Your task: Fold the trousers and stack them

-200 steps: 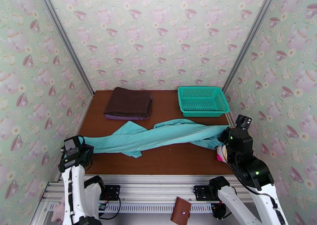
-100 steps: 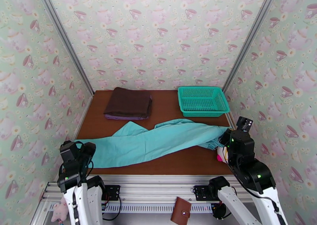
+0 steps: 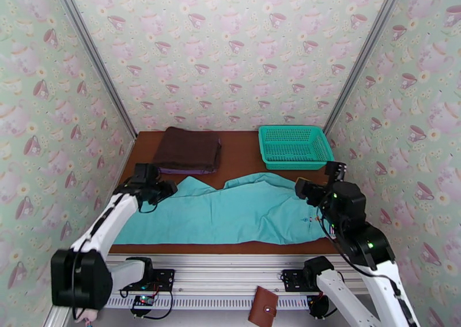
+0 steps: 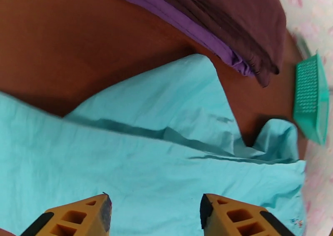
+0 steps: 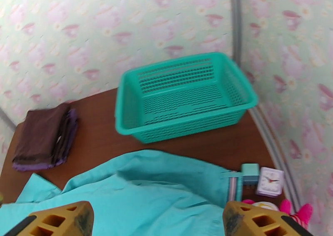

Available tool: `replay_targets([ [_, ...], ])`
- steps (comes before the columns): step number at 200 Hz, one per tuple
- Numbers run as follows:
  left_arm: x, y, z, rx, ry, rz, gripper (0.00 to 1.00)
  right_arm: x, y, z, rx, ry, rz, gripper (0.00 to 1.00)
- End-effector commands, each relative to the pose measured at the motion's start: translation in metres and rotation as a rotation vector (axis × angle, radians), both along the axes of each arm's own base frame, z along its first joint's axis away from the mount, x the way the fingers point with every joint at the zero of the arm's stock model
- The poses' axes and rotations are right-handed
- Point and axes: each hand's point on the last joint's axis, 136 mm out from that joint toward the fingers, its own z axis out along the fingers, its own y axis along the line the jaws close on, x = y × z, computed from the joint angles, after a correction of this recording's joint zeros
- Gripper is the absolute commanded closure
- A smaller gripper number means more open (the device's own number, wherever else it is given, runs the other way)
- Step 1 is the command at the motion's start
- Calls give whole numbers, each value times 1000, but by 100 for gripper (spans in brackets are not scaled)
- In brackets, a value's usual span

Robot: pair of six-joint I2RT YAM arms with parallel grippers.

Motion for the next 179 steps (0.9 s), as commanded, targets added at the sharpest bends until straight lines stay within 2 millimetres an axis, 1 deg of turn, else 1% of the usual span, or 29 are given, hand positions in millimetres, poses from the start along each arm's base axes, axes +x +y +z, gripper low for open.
replay_targets([
  [1,40,12,-1,213,-23,-59,37,11,34,-15,82,35,148,15],
  [21,61,12,-20,273,34,-97,37,17,42,-23,95,45,176,15],
  [42,77,-1,-38,248,56,-154,35,21,49,-37,93,67,209,14],
  [63,86,-10,-57,268,90,-197,33,27,54,-50,85,86,228,14],
  [85,90,-17,-75,282,129,-221,34,31,60,-58,89,88,259,13],
  [93,91,-21,-81,275,144,-231,36,32,61,-60,89,82,265,13],
  [101,90,-26,-86,260,154,-244,42,33,61,-62,87,77,265,13],
  [106,89,-29,-87,251,155,-251,48,33,61,-63,84,76,265,13],
  [111,88,-31,-88,245,154,-251,58,34,60,-62,83,73,261,13],
  [122,87,-33,-84,234,138,-246,84,34,58,-62,72,67,251,13],
  [132,85,-34,-74,229,118,-240,100,34,55,-63,66,55,236,13],
  [140,82,-32,-64,231,100,-229,100,34,53,-63,66,47,226,13],
  [150,80,-30,-45,237,64,-217,100,33,53,-63,70,40,225,13],
  [179,73,-21,29,266,-103,-159,100,32,52,-63,77,27,224,13],
])
